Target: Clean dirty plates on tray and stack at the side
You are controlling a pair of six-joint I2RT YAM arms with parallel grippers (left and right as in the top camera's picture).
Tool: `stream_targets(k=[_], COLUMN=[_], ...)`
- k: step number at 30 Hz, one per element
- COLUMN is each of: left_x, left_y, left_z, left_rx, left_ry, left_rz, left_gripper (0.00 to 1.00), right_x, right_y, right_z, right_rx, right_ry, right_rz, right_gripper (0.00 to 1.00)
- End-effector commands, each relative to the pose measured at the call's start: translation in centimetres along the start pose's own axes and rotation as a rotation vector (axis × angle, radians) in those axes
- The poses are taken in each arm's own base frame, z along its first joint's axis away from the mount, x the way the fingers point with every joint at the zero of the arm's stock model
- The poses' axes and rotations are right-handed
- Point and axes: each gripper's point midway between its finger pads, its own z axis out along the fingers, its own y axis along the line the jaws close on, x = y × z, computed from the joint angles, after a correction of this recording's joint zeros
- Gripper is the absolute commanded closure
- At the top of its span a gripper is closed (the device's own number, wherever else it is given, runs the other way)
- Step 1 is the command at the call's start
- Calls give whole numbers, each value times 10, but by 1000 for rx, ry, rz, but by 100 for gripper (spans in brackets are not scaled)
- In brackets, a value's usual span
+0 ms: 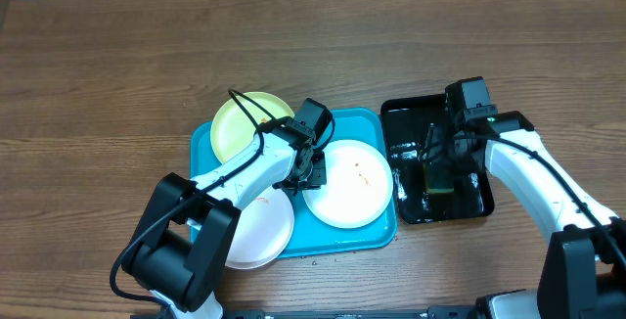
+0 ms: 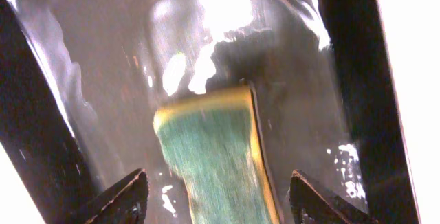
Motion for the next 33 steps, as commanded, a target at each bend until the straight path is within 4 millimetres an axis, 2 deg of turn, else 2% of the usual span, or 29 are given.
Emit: stream_targets(k=[1,8,9,11,12,13,16,18,20,22,24,27,29,33], left_x=[12,12,12,12,12,12,13,13,14,14,14,14,14,14], left_y=[15,14,14,17,21,24,33,37,37,37,37,36,36,36], left_z=[13,13,13,13,13,13,11,11,11,11,11,11,11,11], left_rx=[-64,-61,-62,-76,-95,-109,-157,-174,-174,-175,-175,-174,-174,-173], left_ry=[35,31,32,31,29,27,22,23,26,27,27,27,26,25], left_rz=[-4,-4,-4,0,0,0,1,1,0,1,1,-3,-8,-29], left_gripper=[69,74,76,81,92,96,96,94,80,62,55,55,62,64], right_x=[8,21,23,24,24,23,15,10,6,6,8,17,25,36], right_y=[-7,1,1,3,8,12,17,19,20,17,13,7,5,2], right_z=[13,36,38,41,40,40,36,30,25,22,22,23,25,34], right_rx=[30,-50,-52,-74,-97,-122,-137,-139,-135,-114,-94,-65,-57,-53], right_ry=[-8,-24,-28,-32,-31,-33,-49,-55,-46,-37,-33,1,29,41], right_rz=[-5,-4,-4,-5,-5,-7,-8,-8,-13,-18,-17,-15,-17,-21], right_gripper=[34,47,54,74,84,87,80,68,54,48,43,41,42,43])
